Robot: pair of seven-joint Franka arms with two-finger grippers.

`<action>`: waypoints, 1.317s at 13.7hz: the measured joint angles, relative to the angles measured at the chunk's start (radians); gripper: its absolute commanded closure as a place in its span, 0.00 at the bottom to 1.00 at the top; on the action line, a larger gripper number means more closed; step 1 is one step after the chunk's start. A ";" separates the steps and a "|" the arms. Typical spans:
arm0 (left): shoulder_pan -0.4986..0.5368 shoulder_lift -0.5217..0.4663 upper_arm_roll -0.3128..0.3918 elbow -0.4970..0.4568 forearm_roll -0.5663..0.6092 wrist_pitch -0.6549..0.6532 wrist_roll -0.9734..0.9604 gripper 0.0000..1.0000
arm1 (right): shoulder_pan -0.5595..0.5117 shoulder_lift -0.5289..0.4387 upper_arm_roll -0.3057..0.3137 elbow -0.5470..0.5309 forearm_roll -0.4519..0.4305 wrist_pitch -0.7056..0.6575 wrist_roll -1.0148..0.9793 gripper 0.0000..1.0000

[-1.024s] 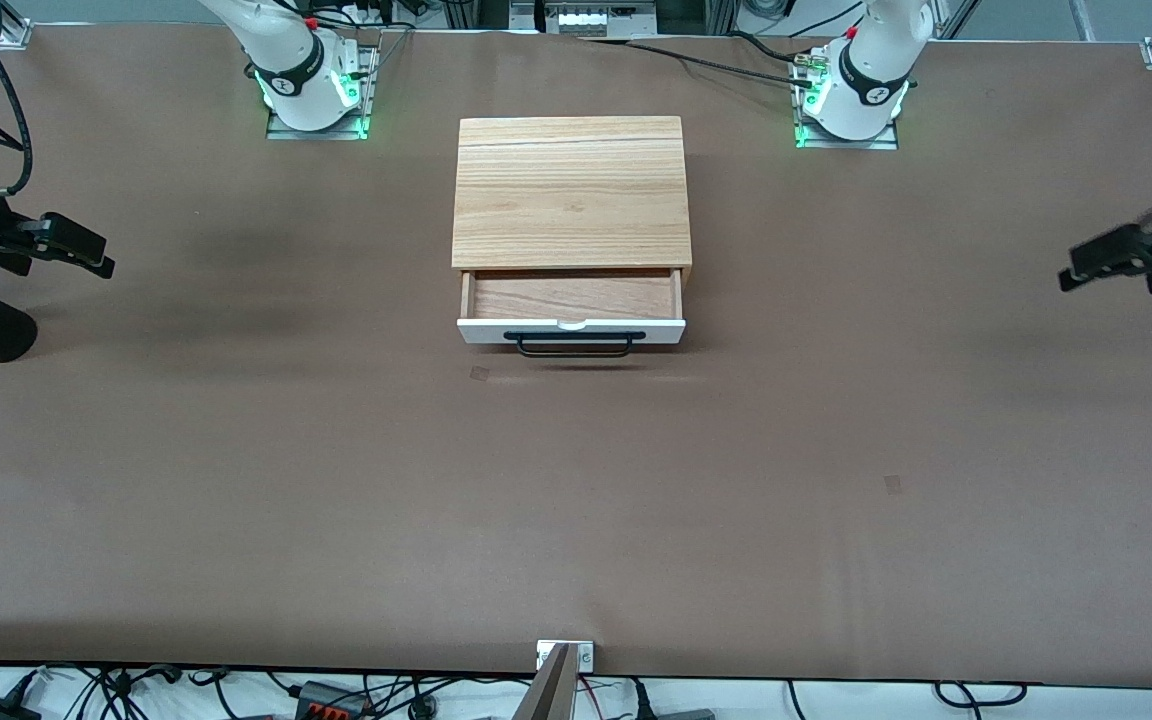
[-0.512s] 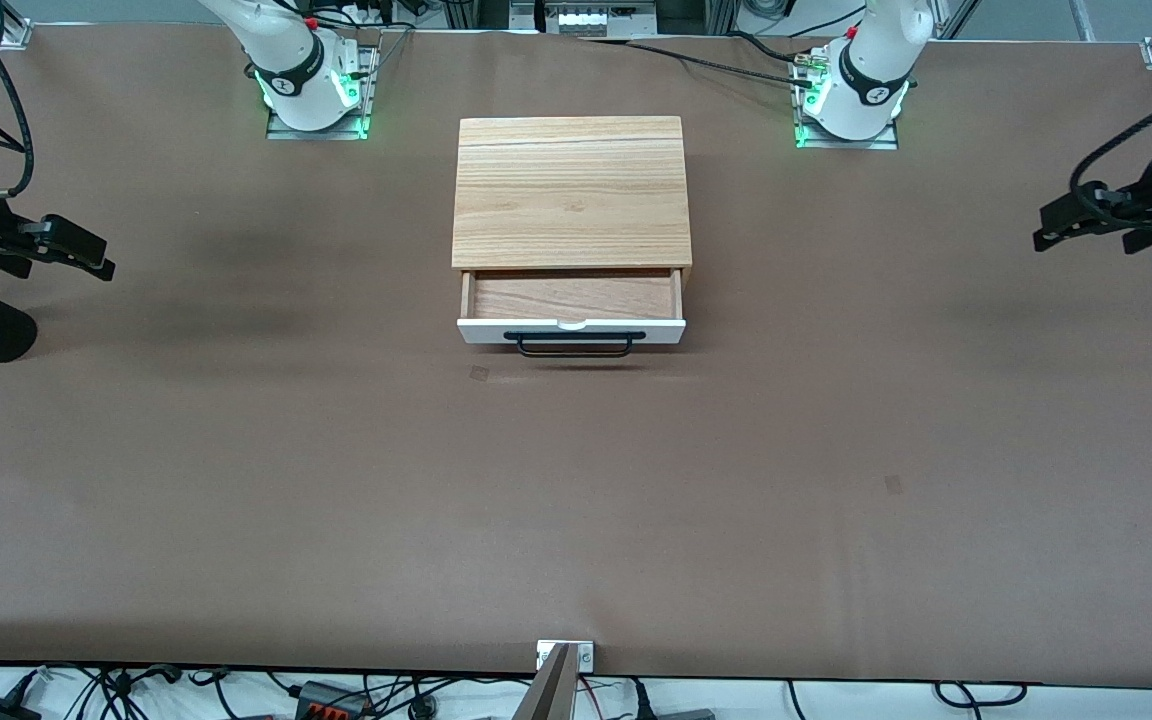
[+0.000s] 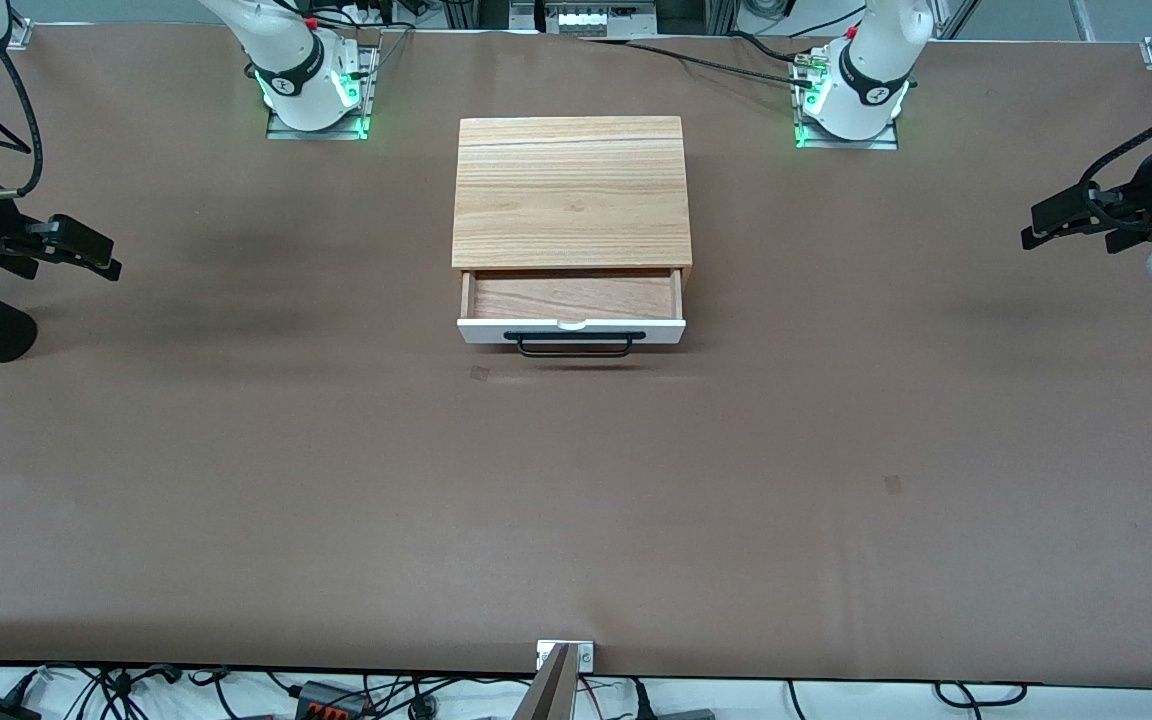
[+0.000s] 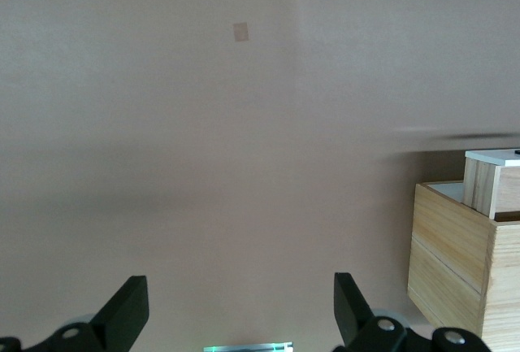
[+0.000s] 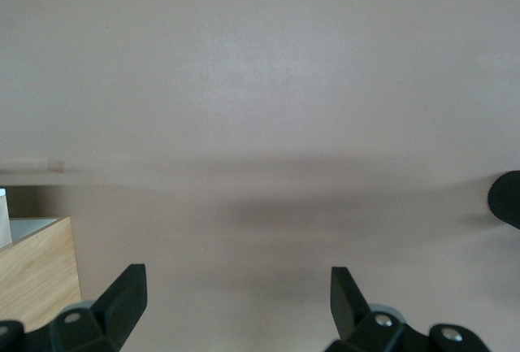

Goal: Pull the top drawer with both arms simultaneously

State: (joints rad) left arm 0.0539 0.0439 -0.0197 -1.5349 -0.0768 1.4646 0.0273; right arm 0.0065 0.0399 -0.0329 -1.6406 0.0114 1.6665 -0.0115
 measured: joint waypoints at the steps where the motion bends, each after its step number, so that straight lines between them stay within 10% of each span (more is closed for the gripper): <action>1: 0.000 0.000 0.000 0.000 0.000 0.002 0.000 0.00 | 0.000 0.000 0.000 0.000 0.000 0.003 0.000 0.00; 18: 0.000 0.000 0.002 -0.001 0.000 0.005 0.000 0.00 | 0.000 0.000 0.000 0.001 0.000 0.026 0.000 0.00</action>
State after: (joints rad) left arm 0.0535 0.0443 -0.0181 -1.5355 -0.0768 1.4692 0.0273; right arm 0.0062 0.0398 -0.0328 -1.6397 0.0114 1.6926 -0.0115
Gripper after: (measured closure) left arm 0.000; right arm 0.000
